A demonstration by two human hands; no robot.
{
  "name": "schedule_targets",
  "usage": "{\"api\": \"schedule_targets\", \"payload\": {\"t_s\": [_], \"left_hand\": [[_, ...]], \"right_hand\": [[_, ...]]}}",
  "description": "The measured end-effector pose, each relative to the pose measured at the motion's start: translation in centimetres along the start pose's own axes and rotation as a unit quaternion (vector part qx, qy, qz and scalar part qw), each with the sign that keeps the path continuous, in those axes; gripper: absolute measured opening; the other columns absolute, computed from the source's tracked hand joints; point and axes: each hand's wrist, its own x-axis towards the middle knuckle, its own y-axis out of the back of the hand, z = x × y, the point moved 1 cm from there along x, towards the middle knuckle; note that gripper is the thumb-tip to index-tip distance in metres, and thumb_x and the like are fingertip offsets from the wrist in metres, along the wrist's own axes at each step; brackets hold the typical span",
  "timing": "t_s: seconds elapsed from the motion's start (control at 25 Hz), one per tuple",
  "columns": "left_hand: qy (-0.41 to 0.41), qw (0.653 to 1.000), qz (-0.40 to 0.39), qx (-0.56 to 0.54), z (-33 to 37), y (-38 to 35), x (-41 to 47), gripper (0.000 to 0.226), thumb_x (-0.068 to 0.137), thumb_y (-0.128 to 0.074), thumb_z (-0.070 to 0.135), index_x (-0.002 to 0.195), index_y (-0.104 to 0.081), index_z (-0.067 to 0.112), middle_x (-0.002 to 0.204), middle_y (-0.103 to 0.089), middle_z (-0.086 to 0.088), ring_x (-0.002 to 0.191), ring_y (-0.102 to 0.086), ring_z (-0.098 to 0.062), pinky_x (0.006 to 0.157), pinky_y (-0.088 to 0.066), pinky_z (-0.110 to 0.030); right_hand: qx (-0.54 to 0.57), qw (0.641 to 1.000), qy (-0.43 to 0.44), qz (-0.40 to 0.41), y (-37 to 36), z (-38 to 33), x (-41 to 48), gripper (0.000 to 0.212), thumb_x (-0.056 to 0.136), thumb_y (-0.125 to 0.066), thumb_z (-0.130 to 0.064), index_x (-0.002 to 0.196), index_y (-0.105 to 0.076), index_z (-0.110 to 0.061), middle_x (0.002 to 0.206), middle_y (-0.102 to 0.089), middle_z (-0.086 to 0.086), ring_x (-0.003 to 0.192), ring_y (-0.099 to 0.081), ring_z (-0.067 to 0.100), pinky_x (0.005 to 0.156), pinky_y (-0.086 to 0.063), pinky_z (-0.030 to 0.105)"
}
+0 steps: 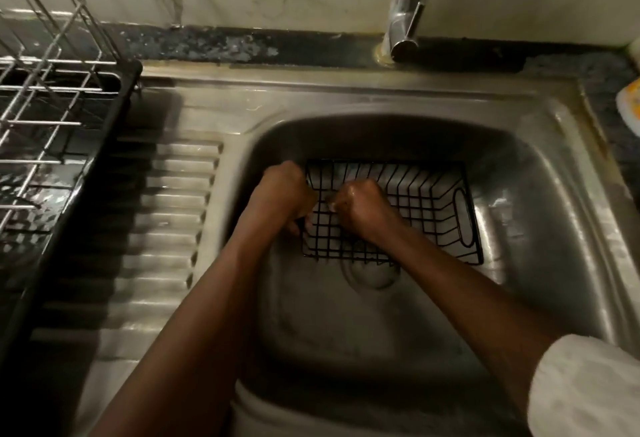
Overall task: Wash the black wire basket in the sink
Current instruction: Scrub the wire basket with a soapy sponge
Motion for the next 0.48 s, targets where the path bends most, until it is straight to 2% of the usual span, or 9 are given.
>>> {"api": "schedule_targets", "payload": {"t_s": [0.08, 0.12, 0.16, 0.24, 0.32, 0.4, 0.48], "left_hand": [[0.003, 1.0, -0.005, -0.008, 0.1, 0.1, -0.4, 0.01, 0.096, -0.061, 0.006, 0.097, -0.067, -0.002, 0.079, -0.076, -0.017, 0.07, -0.076, -0.031, 0.076, -0.063, -0.046], [0.008, 1.0, -0.015, -0.012, 0.1, 0.1, -0.6, 0.009, 0.096, -0.061, 0.005, 0.096, -0.066, -0.002, 0.078, -0.076, -0.017, 0.073, -0.076, -0.032, 0.078, -0.063, -0.047], [0.013, 0.999, -0.028, -0.02, 0.2, 0.0, -0.6, 0.01, 0.098, -0.058, 0.006, 0.097, -0.064, -0.002, 0.077, -0.076, -0.016, 0.075, -0.076, -0.033, 0.08, -0.062, -0.048], [0.016, 0.998, -0.042, -0.044, 0.4, -0.4, -0.6, 0.019, 0.104, -0.049, 0.012, 0.102, -0.059, -0.003, 0.074, -0.074, -0.014, 0.077, -0.075, -0.035, 0.083, -0.061, -0.05], [0.022, 0.997, -0.043, -0.063, 0.4, -0.6, -0.7, 0.025, 0.106, -0.043, 0.014, 0.106, -0.057, -0.006, 0.069, -0.072, -0.015, 0.071, -0.074, -0.036, 0.082, -0.061, -0.051], [0.025, 0.997, -0.044, -0.062, 0.4, -0.7, -1.2, 0.026, 0.105, -0.044, 0.013, 0.099, -0.059, -0.008, 0.07, -0.071, -0.018, 0.066, -0.072, -0.035, 0.078, -0.062, -0.049], [0.02, 0.996, -0.053, -0.065, 0.6, -0.9, -2.0, 0.029, 0.105, -0.046, 0.014, 0.094, -0.061, -0.009, 0.071, -0.069, -0.019, 0.061, -0.07, -0.033, 0.075, -0.062, -0.049]], "right_hand": [[0.059, 0.996, 0.059, -0.039, -0.4, -0.4, -1.4, 0.024, 0.082, -0.068, 0.004, 0.064, -0.068, -0.012, 0.063, -0.064, 0.002, 0.059, -0.061, 0.013, 0.059, -0.053, 0.032], [0.08, 0.994, 0.053, -0.048, -0.2, -0.3, -1.5, 0.025, 0.083, -0.067, 0.002, 0.065, -0.069, -0.014, 0.065, -0.066, 0.0, 0.06, -0.062, 0.01, 0.061, -0.052, 0.029], [0.095, 0.994, 0.031, -0.039, 0.3, -0.3, -1.4, 0.025, 0.086, -0.067, 0.0, 0.069, -0.07, -0.019, 0.07, -0.068, -0.002, 0.065, -0.063, 0.006, 0.063, -0.052, 0.026], [0.138, 0.988, -0.066, 0.028, 0.9, 0.2, -0.3, 0.032, 0.09, -0.062, 0.0, 0.073, -0.065, -0.026, 0.074, -0.064, -0.005, 0.068, -0.06, 0.006, 0.064, -0.049, 0.025], [0.137, 0.979, -0.133, 0.065, 0.9, -0.6, 0.8, 0.027, 0.09, -0.056, 0.004, 0.077, -0.066, -0.016, 0.074, -0.059, 0.0, 0.068, -0.053, 0.01, 0.065, -0.044, 0.03], [0.104, 0.991, -0.077, 0.039, 0.4, -2.2, 0.7, 0.02, 0.09, -0.06, 0.005, 0.082, -0.071, -0.011, 0.076, -0.064, 0.004, 0.069, -0.058, 0.012, 0.063, -0.047, 0.028], [0.047, 0.998, -0.01, -0.028, 0.1, -2.4, -0.3, 0.014, 0.088, -0.066, 0.005, 0.091, -0.073, -0.008, 0.085, -0.068, 0.006, 0.075, -0.065, 0.016, 0.063, -0.053, 0.028]]}}
